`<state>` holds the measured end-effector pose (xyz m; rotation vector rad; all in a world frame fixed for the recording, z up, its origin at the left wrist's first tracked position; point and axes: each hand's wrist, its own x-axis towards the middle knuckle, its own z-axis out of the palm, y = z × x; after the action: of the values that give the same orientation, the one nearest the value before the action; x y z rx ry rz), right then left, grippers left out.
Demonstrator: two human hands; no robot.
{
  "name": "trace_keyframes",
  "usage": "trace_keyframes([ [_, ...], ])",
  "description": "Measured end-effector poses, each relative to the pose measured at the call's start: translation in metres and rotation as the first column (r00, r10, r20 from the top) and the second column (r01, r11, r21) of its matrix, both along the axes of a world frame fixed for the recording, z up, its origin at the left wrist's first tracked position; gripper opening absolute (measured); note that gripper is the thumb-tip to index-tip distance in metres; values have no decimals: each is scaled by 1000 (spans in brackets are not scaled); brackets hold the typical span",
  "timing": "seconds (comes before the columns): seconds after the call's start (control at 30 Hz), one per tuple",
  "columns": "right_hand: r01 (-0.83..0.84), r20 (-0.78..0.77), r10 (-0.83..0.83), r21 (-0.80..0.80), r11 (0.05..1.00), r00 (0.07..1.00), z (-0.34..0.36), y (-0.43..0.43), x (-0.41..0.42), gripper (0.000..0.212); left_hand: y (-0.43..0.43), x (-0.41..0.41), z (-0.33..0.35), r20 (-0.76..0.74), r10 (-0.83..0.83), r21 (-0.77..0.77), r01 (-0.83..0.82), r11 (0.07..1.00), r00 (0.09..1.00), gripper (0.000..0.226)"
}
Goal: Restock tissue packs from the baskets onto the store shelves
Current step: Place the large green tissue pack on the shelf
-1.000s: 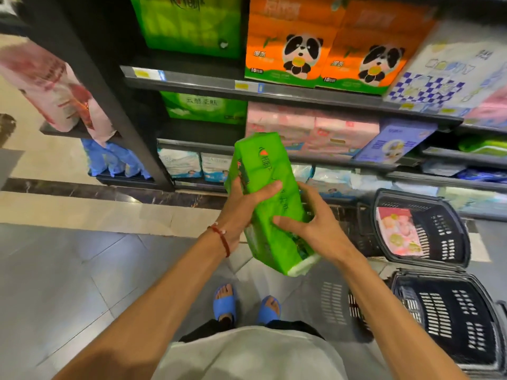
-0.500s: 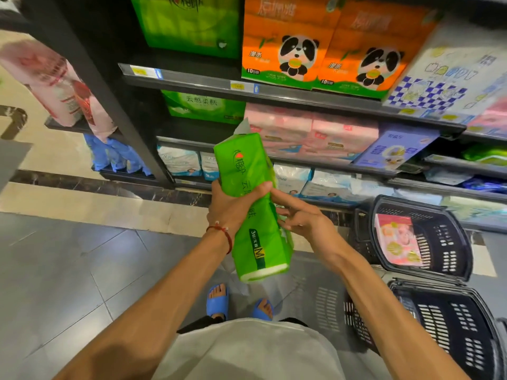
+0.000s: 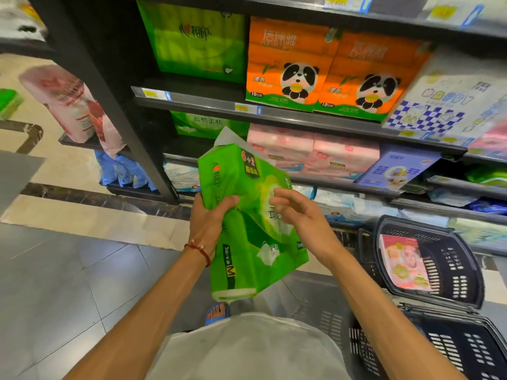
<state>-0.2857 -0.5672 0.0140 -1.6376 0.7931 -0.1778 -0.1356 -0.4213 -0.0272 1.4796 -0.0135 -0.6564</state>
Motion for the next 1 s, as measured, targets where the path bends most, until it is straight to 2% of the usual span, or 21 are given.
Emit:
trace_keyframes([
  [0.1,45,-131,-65,-146,988,989,-12,-15,2,47,12,10,3,-66,-22,-128,14,992,998,81],
  [0.23,111,-279,-195,-291,950,940,-15,-36,0,91,33,26,8,-205,-119,-259,64,964,971,52],
  [0.3,166,-303,-220,-193,967,927,-15,-46,-1,118,42,32,12,-246,-162,-312,80,947,956,52],
  [0.37,213,-277,-209,-17,977,938,-15,-49,2,127,48,36,13,-253,-201,-355,103,929,946,39],
  [0.4,216,-251,-202,31,976,947,-17,-49,3,126,50,37,13,-268,-207,-368,98,924,941,30],
  [0.47,241,-210,-224,58,969,952,-24,-48,6,115,51,39,13,-293,-168,-346,59,936,941,29],
  [0.57,303,-155,-291,63,951,944,-24,-43,10,99,52,48,8,-139,-17,-289,-24,957,990,80],
  [0.6,311,-141,-299,77,947,944,-23,-41,10,97,52,50,7,-90,-8,-286,-18,958,996,80],
  [0.67,322,-121,-311,94,942,943,-21,-37,13,97,52,54,7,-43,-45,-284,31,958,998,60],
  [0.7,343,-118,-331,100,934,936,-20,-36,15,99,53,56,5,-35,-62,-277,50,960,997,58],
  [0.83,411,-17,-411,99,906,911,-10,-26,22,82,58,64,6,-71,-69,-313,43,949,995,75],
  [0.93,371,48,-378,112,922,924,5,-14,25,92,61,72,11,-120,-64,-289,27,957,991,96],
  [1.0,328,76,-335,94,940,939,11,-8,29,76,64,76,11,-146,-37,-241,1,971,989,85],
])
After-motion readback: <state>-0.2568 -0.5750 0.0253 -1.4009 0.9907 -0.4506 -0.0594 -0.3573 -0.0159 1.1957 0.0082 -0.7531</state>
